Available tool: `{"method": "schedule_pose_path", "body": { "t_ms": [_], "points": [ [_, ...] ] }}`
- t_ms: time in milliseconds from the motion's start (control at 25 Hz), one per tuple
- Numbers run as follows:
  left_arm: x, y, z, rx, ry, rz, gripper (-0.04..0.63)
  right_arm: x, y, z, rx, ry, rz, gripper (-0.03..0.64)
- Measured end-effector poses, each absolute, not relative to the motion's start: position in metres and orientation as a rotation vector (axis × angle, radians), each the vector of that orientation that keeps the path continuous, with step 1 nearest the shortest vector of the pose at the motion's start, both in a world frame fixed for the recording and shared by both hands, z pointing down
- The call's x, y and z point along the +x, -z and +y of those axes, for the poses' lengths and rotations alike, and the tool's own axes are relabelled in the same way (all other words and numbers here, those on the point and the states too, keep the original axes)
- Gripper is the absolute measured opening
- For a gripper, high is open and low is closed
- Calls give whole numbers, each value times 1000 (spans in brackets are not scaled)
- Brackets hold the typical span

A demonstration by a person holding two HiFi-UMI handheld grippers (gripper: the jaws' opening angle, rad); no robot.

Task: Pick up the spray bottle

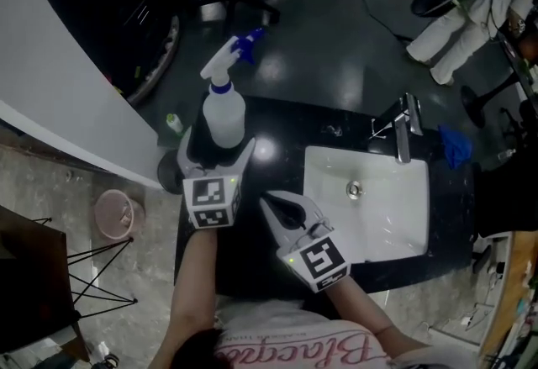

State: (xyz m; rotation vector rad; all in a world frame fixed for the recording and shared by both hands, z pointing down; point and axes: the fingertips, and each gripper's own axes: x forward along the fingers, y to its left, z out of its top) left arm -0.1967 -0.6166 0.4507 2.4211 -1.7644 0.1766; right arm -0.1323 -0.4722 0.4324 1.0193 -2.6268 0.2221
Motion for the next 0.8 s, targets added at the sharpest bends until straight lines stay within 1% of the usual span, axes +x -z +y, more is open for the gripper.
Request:
{"method": "schedule_pose_path", "body": {
  "t_ms": [360, 400, 440, 480, 800],
  "points": [
    [-186, -455, -657, 2512, -245, -1731, 511, -126, -441, -489, 1096, -258, -2563, 3],
    [-186, -454, -660, 2520, -257, -1735, 499, -127, -442, -489, 1098, -259, -2559, 2],
    [-185, -454, -662, 2523, -266, -1737, 470, -127, -442, -489, 1098, -258, -2554, 2],
    [-185, -454, -664, 2524, -272, -1737, 415, -126, -442, -489, 1099, -256, -2549, 3],
    [-182, -454, -659, 2520, -290, -1739, 408, -126, -437, -485, 1114, -252, -2559, 3]
  ]
}}
